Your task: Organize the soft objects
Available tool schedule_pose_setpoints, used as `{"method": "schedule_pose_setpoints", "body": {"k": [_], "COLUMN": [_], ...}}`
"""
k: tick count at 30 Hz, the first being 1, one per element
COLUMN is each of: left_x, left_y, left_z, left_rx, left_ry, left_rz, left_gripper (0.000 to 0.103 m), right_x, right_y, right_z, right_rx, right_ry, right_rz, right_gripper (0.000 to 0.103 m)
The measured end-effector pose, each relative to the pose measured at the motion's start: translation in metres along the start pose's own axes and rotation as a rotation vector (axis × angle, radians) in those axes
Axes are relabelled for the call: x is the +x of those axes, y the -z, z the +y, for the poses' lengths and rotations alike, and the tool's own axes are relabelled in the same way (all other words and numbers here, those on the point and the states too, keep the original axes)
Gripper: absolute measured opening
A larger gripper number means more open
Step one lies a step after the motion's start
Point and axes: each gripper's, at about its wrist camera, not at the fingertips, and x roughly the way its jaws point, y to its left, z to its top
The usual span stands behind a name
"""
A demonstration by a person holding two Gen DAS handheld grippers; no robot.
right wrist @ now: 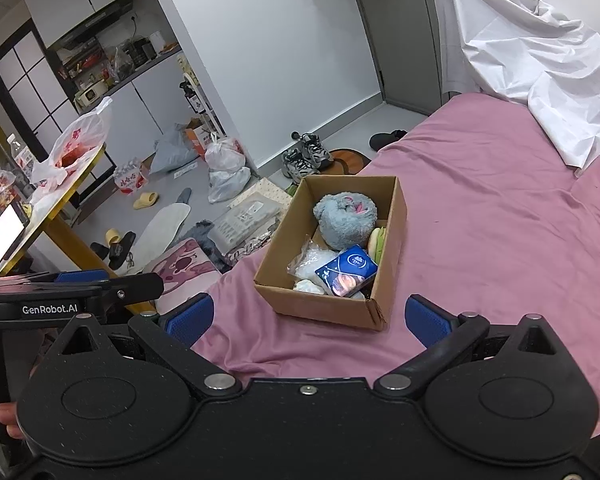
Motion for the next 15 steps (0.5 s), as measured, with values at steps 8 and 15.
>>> {"method": "schedule_pose_setpoints", "body": {"k": [8,15], "left_x": [0.0019,0.0028], "left_y": [0.0013,0.0037], "left_z": [0.0009,0.0016], "left_rx": [0.002,0.003], "left_ry": [0.0,-0.002], "left_rz": [0.005,0.005], "left_gripper": [0.097,0.097], "right_x": [0.0006,0.0008], "right_y": [0.0016,0.0017], "right_z": [0.0032,0.0041], "right_rx": [-0.009,-0.01], "right_ry": [-0.004,-0.003], "right_rz": [0.006,0.009], "right_gripper": [0.103,0.103]}}
